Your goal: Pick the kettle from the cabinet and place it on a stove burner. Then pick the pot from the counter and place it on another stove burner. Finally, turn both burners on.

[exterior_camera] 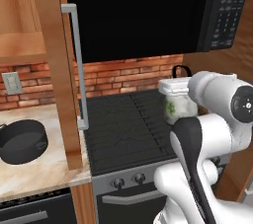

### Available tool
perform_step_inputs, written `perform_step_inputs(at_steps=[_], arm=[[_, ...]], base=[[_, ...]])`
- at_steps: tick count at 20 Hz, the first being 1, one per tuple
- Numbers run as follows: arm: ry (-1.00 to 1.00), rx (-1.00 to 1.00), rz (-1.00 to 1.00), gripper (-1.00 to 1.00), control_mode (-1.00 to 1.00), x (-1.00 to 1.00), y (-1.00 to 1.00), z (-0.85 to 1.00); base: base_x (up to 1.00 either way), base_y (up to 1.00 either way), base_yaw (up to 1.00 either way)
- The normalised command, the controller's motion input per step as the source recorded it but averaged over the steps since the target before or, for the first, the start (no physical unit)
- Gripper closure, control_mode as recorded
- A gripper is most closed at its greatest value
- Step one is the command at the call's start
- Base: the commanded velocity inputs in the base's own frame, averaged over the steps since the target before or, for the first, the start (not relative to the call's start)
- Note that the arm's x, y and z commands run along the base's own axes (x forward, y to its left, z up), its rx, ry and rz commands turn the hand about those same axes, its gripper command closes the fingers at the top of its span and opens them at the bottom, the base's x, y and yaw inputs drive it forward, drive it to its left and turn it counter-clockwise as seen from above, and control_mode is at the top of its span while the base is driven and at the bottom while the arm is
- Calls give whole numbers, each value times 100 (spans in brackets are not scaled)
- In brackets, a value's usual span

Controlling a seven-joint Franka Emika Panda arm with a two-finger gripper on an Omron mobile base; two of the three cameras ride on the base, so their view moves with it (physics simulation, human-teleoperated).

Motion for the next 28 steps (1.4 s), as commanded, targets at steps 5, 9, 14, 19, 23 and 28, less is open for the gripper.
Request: perform_step_inputs(at_steps=[5,9,14,19,23,28], arm=[[-1,1,17,100,-100,27,16,-25],[0,4,20,100,-100,31,10,-23],[0,7,22,100,-100,38,1,-20],[0,6,22,100,-100,22,0,-17],[0,5,21,100,-100,16,1,-23],[0,10,18,100,-100,30,3,-22]], base=[[0,0,0],[0,0,0],[0,0,0],[0,0,0],[0,0,0],[0,0,0]])
